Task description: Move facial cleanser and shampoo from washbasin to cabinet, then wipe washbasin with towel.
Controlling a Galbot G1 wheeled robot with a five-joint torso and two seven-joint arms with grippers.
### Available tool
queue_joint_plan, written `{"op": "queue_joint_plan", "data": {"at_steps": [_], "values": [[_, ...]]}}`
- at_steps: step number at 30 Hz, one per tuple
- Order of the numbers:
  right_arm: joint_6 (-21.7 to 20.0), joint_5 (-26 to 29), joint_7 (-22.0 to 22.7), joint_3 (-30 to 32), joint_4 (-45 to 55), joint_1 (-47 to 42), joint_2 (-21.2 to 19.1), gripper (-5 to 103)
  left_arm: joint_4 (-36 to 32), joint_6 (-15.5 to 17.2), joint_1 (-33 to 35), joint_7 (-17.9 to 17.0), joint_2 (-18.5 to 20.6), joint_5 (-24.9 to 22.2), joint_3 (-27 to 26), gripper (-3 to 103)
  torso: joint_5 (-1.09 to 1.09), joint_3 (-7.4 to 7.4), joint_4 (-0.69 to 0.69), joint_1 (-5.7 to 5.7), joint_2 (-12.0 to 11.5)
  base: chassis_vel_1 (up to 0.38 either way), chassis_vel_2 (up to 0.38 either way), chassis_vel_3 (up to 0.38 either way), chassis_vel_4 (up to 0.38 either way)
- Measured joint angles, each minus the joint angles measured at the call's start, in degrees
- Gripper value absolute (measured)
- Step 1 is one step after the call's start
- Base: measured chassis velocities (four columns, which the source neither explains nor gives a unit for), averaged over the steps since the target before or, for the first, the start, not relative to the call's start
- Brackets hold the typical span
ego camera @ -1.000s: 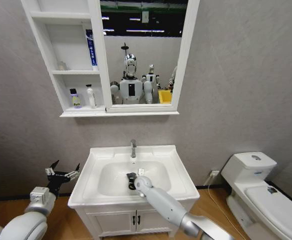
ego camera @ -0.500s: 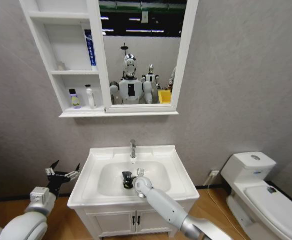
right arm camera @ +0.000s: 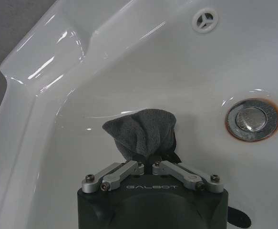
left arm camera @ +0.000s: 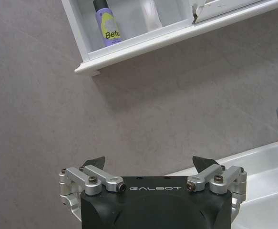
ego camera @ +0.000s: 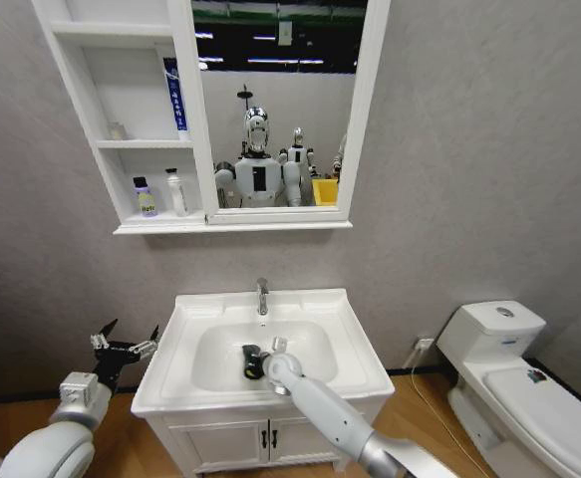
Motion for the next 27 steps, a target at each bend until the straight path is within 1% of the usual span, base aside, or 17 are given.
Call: {"op": "queue_joint_plan", "data": {"at_steps": [1,2,3,5,6,8,9,11,12,13,14,16,17,18,21,25,27], "values": [[-0.09,-1.33,0.26,0.01,-0.97,0.07,0.02,3,0.0,0.0,0.0,0.0,0.0,0.0,0.0,100,-0.01,0.0,-0.01,0.0,0.0,0.0,0.0,0.0,0.0],[-0.67,-4.86,1.96,-0.15,-2.37,0.23,-0.39,3,0.0,0.0,0.0,0.0,0.0,0.0,0.0,100,0.0,0.0,-0.03,0.0,0.0,0.0,0.0,0.0,0.0],[-0.67,-4.86,1.96,-0.15,-2.37,0.23,-0.39,3,0.0,0.0,0.0,0.0,0.0,0.0,0.0,100,0.0,0.0,-0.03,0.0,0.0,0.0,0.0,0.0,0.0],[-3.25,-14.07,6.6,-0.76,-3.32,0.13,-4.1,3,0.0,0.0,0.0,0.0,0.0,0.0,0.01,100,0.01,0.0,-0.05,0.0,0.0,0.0,0.0,0.0,0.0],[-3.25,-14.07,6.6,-0.76,-3.32,0.13,-4.1,3,0.0,0.0,0.0,0.0,0.0,0.0,0.01,100,0.01,0.0,-0.05,0.0,0.0,0.0,0.0,0.0,0.0],[-5.2,-19.63,9.07,-1.03,-0.05,-0.35,-9.55,3,0.0,0.0,0.0,0.0,0.0,0.0,0.0,100,0.02,-0.01,-0.06,0.0,0.01,0.0,0.0,0.0,0.0],[-5.2,-19.63,9.07,-1.03,-0.05,-0.35,-9.55,3,0.0,0.0,0.0,0.0,0.0,0.0,0.0,100,0.02,-0.01,-0.06,0.0,0.01,0.0,0.0,0.0,0.0],[-5.25,-23.68,9.67,-1.02,3.89,-0.41,-14.14,3,0.0,0.0,0.0,0.0,0.0,0.0,0.01,100,0.02,0.0,-0.06,0.0,0.0,0.0,0.0,0.0,0.0],[-5.25,-23.68,9.67,-1.02,3.89,-0.41,-14.14,3,0.0,0.0,0.0,0.0,0.0,0.0,0.01,100,0.02,0.0,-0.06,0.0,0.0,0.0,0.0,0.0,0.0],[-4.91,-25.58,9.69,-0.93,7.19,-0.26,-17.24,3,0.0,0.0,0.0,0.0,0.0,0.0,0.01,100,0.02,0.01,-0.07,0.01,0.0,0.0,0.0,0.0,0.0],[-4.91,-25.58,9.69,-0.93,7.19,-0.26,-17.24,3,0.0,0.0,0.0,0.0,0.0,0.0,0.01,100,0.02,0.01,-0.07,0.01,0.0,0.0,0.0,0.0,0.0],[-4.41,-28.72,9.61,-0.38,11.84,0.32,-22.45,3,0.0,0.0,0.0,0.0,0.0,0.0,0.01,100,0.01,0.0,-0.04,0.0,0.0,0.0,0.0,0.0,0.0],[-3.66,-31.66,9.08,0.21,13.57,0.55,-25.04,3,0.0,0.0,0.0,0.0,0.0,0.0,0.0,100,0.01,0.0,-0.05,0.0,0.0,0.0,0.0,0.0,0.0],[-3.66,-31.66,9.08,0.21,13.57,0.55,-25.04,3,0.0,0.0,0.0,0.0,0.0,0.0,0.0,100,0.01,0.0,-0.05,0.0,0.0,0.0,0.0,0.0,0.0],[-1.21,-36.36,6.78,2.15,15.78,0.83,-28.42,3,0.0,0.0,0.0,0.0,0.0,0.0,0.01,100,0.0,0.0,-0.08,0.0,0.0,0.0,0.0,0.0,0.0],[-0.09,-35.87,5.36,3.57,16.3,1.22,-28.97,3,0.0,0.0,0.0,0.0,0.0,0.0,0.0,100,0.01,0.0,-0.05,0.0,0.0,0.0,0.0,0.0,0.0],[1.04,-34.95,2.93,4.6,15.03,1.83,-28.87,3,0.0,0.0,0.0,0.0,0.0,0.0,0.0,100,0.01,0.0,-0.03,0.0,0.0,0.0,0.0,0.0,0.0]]}}
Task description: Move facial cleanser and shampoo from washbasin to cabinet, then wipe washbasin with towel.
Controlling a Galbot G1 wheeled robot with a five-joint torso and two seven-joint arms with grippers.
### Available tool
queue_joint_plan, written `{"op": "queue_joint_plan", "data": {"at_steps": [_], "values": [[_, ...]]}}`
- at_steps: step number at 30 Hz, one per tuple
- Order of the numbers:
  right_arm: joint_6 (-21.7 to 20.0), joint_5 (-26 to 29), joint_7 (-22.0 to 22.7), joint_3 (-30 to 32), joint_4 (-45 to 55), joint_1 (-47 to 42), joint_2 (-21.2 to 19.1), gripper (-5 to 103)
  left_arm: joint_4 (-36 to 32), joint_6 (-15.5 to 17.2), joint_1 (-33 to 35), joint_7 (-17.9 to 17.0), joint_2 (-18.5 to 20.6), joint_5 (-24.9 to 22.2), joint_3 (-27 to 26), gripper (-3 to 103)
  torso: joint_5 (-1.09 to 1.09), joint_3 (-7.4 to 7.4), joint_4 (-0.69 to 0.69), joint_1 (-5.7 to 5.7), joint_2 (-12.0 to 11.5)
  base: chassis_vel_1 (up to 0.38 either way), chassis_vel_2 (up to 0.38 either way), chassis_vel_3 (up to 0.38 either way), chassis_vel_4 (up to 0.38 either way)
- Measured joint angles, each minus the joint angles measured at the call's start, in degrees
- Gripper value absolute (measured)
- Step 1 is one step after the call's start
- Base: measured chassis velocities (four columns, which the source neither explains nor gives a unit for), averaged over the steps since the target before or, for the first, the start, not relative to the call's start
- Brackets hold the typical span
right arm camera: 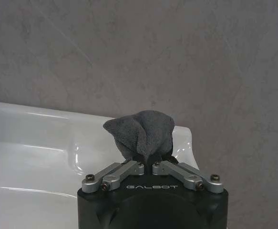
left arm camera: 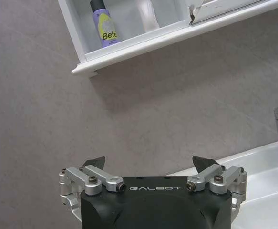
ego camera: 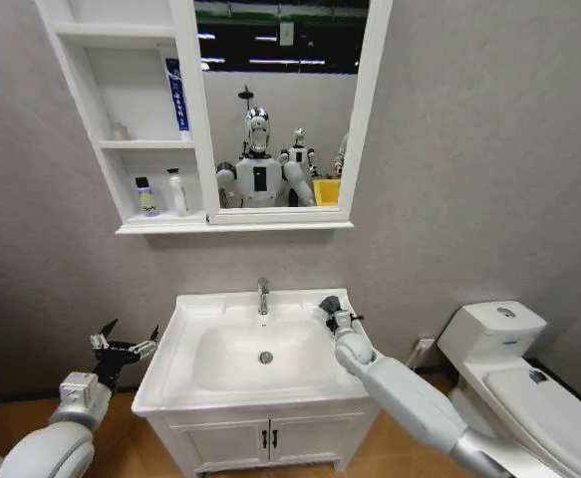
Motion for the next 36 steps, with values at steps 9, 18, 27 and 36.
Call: {"op": "queue_joint_plan", "data": {"at_steps": [9,18,27,36], "values": [[-0.26,7.02,-5.14,2.4,-4.91,1.08,-0.78,7,0.0,0.0,0.0,0.0,0.0,0.0,0.0,100,0.0,0.0,-0.02,0.0,0.0,0.0,0.0,0.0,0.0],[2.74,8.81,-11.85,6.14,-4.66,-1.59,-3.2,39,0.0,0.0,0.0,0.0,0.0,0.0,0.0,100,0.0,0.0,-0.02,0.0,0.0,0.0,0.0,0.0,0.0],[5.83,8.18,-14.13,6.68,-2.02,-3.51,-4.28,71,0.0,0.0,0.01,0.0,0.0,0.0,-0.01,100,-0.01,0.0,-0.01,0.0,0.0,0.0,0.0,0.0,0.0],[7.56,2.54,-11.04,9.29,1.23,-7.22,-5.12,99,0.0,0.0,0.0,0.0,0.0,0.0,0.0,100,-0.01,0.0,-0.01,0.0,0.0,0.0,0.0,0.0,0.0]]}}
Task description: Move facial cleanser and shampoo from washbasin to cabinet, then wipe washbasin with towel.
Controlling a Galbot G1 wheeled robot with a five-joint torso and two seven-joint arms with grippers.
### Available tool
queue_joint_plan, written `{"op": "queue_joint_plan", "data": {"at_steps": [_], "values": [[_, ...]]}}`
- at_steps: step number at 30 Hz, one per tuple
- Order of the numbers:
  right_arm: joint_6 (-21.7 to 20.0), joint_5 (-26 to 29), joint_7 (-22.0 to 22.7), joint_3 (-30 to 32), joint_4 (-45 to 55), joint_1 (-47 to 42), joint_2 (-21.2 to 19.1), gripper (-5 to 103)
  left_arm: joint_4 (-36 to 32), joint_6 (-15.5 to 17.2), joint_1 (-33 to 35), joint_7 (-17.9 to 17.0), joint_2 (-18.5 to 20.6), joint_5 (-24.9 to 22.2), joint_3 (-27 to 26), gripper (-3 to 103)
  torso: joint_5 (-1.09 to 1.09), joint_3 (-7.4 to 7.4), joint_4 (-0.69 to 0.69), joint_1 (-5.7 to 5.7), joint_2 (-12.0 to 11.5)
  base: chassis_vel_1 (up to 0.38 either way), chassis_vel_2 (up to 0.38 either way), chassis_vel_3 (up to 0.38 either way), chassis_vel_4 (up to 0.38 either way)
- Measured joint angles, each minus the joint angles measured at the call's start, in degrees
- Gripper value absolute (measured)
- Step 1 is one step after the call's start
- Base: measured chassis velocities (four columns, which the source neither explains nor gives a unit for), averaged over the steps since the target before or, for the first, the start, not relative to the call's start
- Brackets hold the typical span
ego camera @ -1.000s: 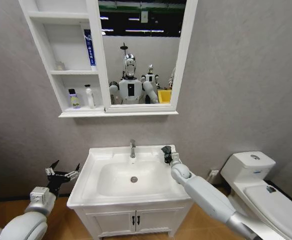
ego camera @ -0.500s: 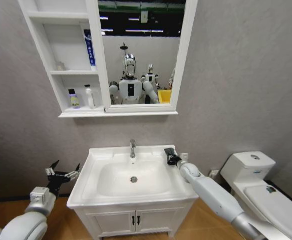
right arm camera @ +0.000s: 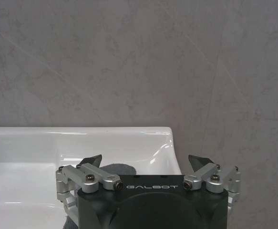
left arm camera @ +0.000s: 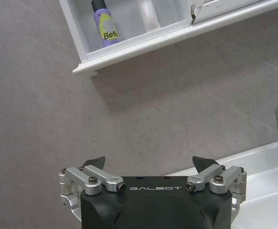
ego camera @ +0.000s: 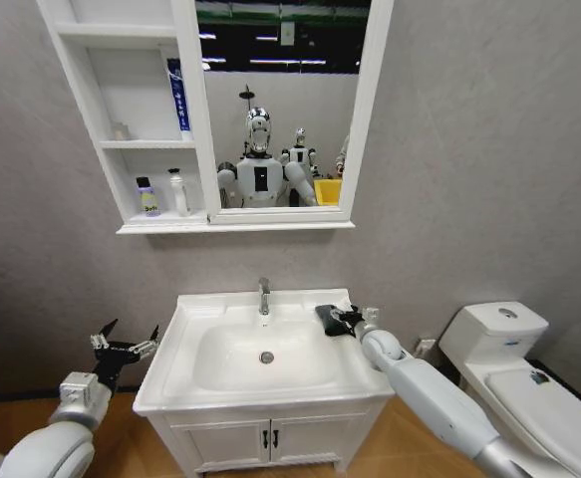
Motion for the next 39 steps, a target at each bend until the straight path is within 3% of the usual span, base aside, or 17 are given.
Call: {"op": "queue_joint_plan", "data": {"at_steps": [5,13,17,18,20,21,23,24,26,29,36,39], "values": [[0.17,-1.57,1.48,3.74,4.42,-5.23,-0.96,100,0.0,0.0,0.0,0.0,0.0,0.0,0.0,100,0.01,0.0,-0.02,0.0,0.0,0.0,0.0,0.0,0.0],[1.03,-7.37,6.1,16.59,21.11,-20.85,-2.54,100,0.0,0.0,0.0,0.0,0.0,0.0,0.0,100,0.0,-0.01,0.0,0.0,0.0,0.0,0.0,0.0,0.0],[2.76,-15.34,4.84,30.36,32.34,-39.98,-0.38,100,0.0,0.0,0.0,0.0,0.0,0.0,-0.01,100,0.03,0.0,-0.02,0.0,0.0,0.0,0.0,0.0,0.0],[2.76,-15.34,4.84,30.36,32.34,-39.98,-0.38,100,0.0,0.0,0.0,0.0,0.0,0.0,-0.01,100,0.03,0.0,-0.02,0.0,0.0,0.0,0.0,0.0,0.0],[5.3,-19.35,-0.28,42.09,41.05,-55.29,1.45,100,0.0,0.0,0.0,0.0,0.01,0.0,-0.01,100,0.01,-0.01,-0.03,-0.01,0.0,0.0,0.0,0.0,0.0],[5.3,-19.35,-0.28,42.09,41.05,-55.29,1.45,100,0.0,0.0,0.0,0.0,0.01,0.0,-0.01,100,0.01,-0.01,-0.03,-0.01,0.0,0.0,0.0,0.0,0.0],[7.34,-19.39,-4.32,52.85,49.45,-70.08,4.72,100,0.0,0.0,0.0,0.0,0.0,0.0,-0.01,100,-0.02,-0.01,-0.03,-0.02,0.01,0.0,0.0,0.0,0.0],[7.34,-19.39,-4.32,52.85,49.45,-70.08,4.72,100,0.0,0.0,0.0,0.0,0.0,0.0,-0.01,100,-0.02,-0.01,-0.03,-0.02,0.01,0.0,0.0,0.0,0.0],[10.05,-18.51,-7.74,60.02,54.47,-81.25,9.31,100,0.0,0.0,-0.01,0.0,0.0,0.0,-0.01,100,-0.02,-0.02,-0.04,-0.02,0.02,0.0,0.0,0.0,0.0],[11.55,-15.7,-10.01,65.39,56.74,-87.52,10.99,100,0.0,-0.01,0.0,0.0,0.01,0.0,-0.01,100,-0.03,-0.01,-0.04,-0.02,0.02,0.0,0.0,0.0,0.0],[9.11,-6.19,-11.11,74.77,57.86,-86.79,9.4,100,0.0,-0.01,0.0,0.0,0.0,0.0,-0.01,100,0.02,0.0,0.01,0.0,0.0,0.0,0.0,0.0,0.0],[8.09,-4.42,-11.13,74.71,59.08,-85.85,9.42,100,0.0,-0.01,0.0,0.0,0.01,0.0,-0.01,100,0.0,0.01,0.01,0.0,0.0,0.0,0.0,0.0,0.0]]}}
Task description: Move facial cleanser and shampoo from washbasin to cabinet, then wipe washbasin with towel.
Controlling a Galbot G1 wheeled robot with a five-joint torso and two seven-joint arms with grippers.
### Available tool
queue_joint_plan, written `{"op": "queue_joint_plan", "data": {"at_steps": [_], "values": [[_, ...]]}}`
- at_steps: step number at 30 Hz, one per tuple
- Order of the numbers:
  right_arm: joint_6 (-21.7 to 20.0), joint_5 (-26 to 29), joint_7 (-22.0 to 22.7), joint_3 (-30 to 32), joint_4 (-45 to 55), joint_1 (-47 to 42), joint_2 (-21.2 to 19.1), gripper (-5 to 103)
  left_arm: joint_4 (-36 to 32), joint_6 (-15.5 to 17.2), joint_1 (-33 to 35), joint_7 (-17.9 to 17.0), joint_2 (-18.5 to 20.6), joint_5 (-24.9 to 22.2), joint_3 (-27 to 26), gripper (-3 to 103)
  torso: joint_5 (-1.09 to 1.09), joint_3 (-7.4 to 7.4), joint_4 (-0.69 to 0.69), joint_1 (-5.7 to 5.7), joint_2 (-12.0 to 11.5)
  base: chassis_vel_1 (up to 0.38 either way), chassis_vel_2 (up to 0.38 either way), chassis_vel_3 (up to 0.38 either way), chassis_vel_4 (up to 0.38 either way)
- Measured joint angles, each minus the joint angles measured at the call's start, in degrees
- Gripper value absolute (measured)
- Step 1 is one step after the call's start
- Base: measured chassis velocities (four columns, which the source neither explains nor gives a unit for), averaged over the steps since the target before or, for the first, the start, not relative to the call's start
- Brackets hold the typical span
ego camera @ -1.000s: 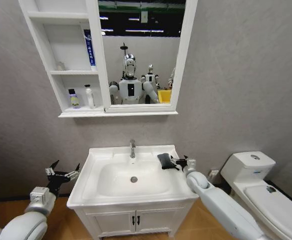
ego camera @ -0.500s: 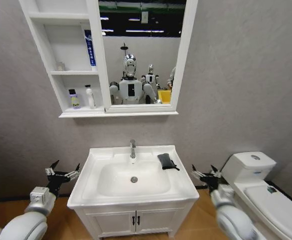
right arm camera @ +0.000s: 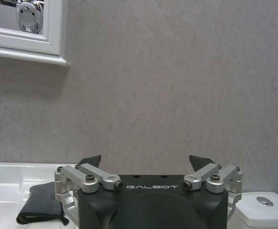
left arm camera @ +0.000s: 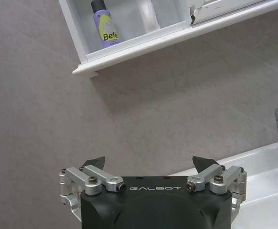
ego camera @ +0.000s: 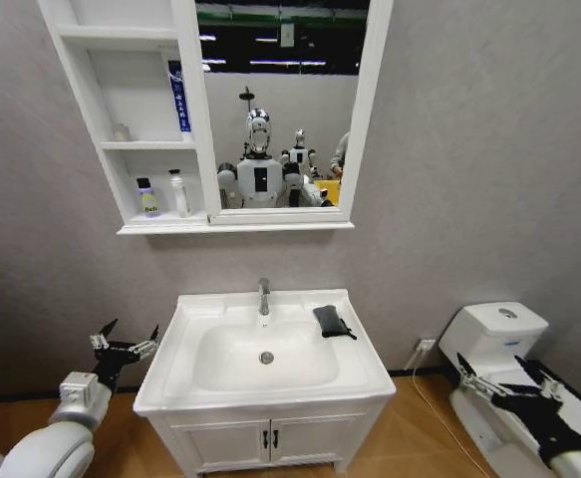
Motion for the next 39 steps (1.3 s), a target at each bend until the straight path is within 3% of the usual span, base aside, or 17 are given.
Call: {"op": "queue_joint_plan", "data": {"at_steps": [6,27,39], "values": [[-0.78,-1.32,0.04,-3.65,0.13,2.14,1.19,100,0.0,0.0,0.0,0.0,0.0,0.0,0.0,100,0.01,0.0,-0.02,-0.01,0.0,0.0,0.0,0.0,0.0],[-0.86,-1.59,0.28,-4.28,-0.32,2.88,1.18,100,0.0,0.0,0.0,0.0,0.0,0.0,0.01,100,0.01,0.0,-0.02,0.02,-0.01,0.006,-0.001,-0.004,0.0],[-0.87,-1.63,0.33,-4.35,-0.38,2.96,1.18,100,0.0,0.0,0.0,0.0,0.0,0.0,0.01,100,-0.03,-0.01,-0.02,-0.02,0.0,0.273,0.005,-0.256,-0.012]]}}
